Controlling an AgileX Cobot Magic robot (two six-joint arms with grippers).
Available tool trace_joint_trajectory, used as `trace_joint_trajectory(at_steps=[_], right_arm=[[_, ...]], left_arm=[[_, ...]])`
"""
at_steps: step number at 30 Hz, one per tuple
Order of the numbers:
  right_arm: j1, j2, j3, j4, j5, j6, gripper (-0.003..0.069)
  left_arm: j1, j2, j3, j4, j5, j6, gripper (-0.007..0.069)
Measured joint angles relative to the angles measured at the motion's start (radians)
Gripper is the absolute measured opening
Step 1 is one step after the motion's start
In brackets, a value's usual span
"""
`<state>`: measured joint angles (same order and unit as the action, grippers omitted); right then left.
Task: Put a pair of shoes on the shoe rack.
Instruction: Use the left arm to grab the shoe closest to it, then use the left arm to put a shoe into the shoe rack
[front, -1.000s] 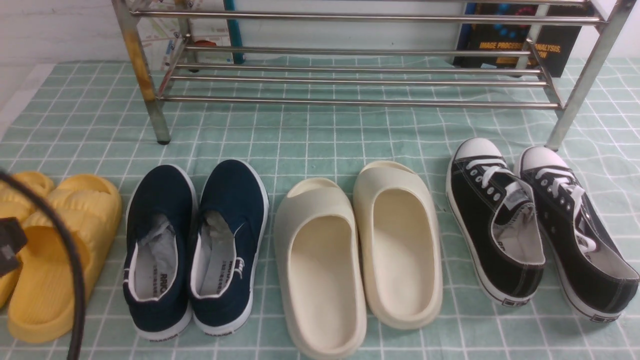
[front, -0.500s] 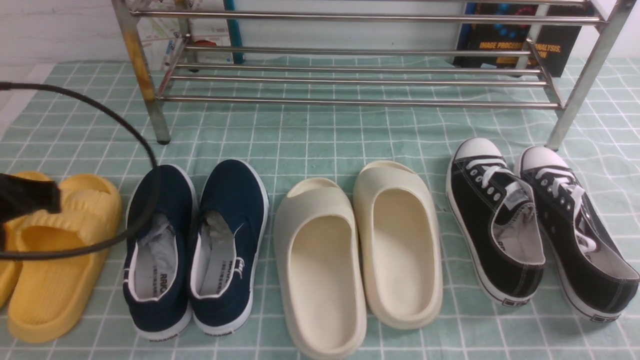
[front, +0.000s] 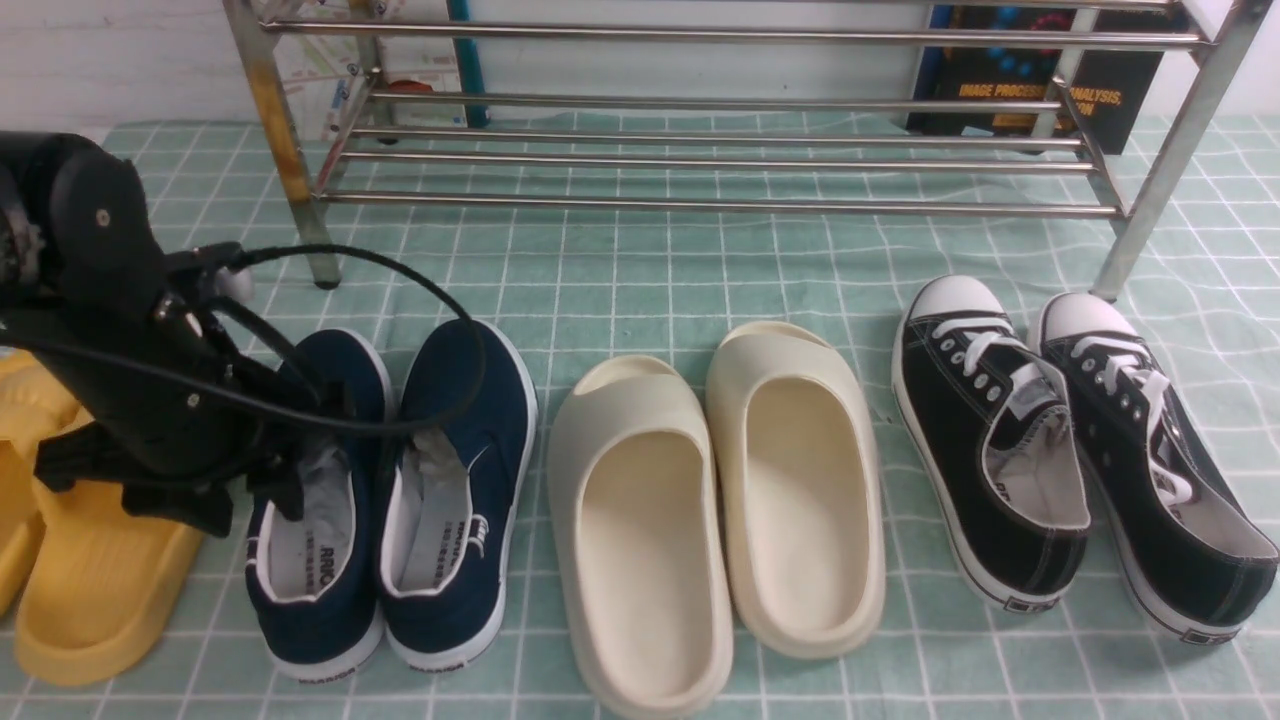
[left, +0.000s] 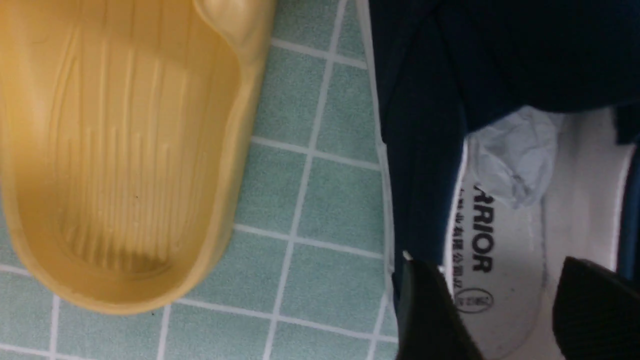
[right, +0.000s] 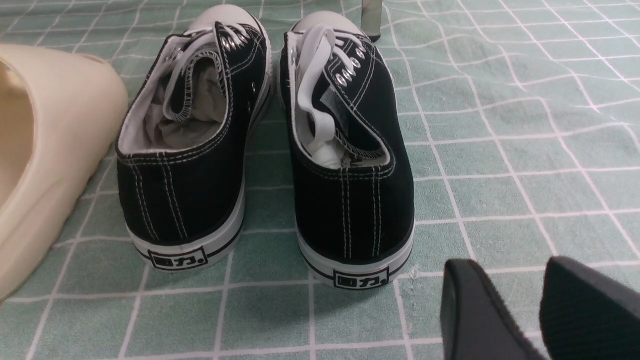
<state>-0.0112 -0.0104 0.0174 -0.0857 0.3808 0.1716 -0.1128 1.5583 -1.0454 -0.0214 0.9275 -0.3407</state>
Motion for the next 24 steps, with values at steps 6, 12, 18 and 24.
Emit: trace_joint_trajectory(at_steps=[6,12,18,24], right_arm=[[0.0,0.0,0.0,0.0,0.0,0.0,0.0246],[0.0,0.0,0.0,0.0,0.0,0.0,0.0246],[0.0,0.0,0.0,0.0,0.0,0.0,0.0246],[0.0,0.0,0.0,0.0,0.0,0.0,0.0246]], left_arm=[[0.0,0.097,0.0,0.021,0.0,0.0,0.0391],[0.0,0.155,-0.001,0.021,-0.023,0.001,0.0266],[0.0,0.124,-0.02,0.021,0.016,0.034,0.0006],[0.0,0.015,-0.179,0.04,0.18,0.071,0.0009]])
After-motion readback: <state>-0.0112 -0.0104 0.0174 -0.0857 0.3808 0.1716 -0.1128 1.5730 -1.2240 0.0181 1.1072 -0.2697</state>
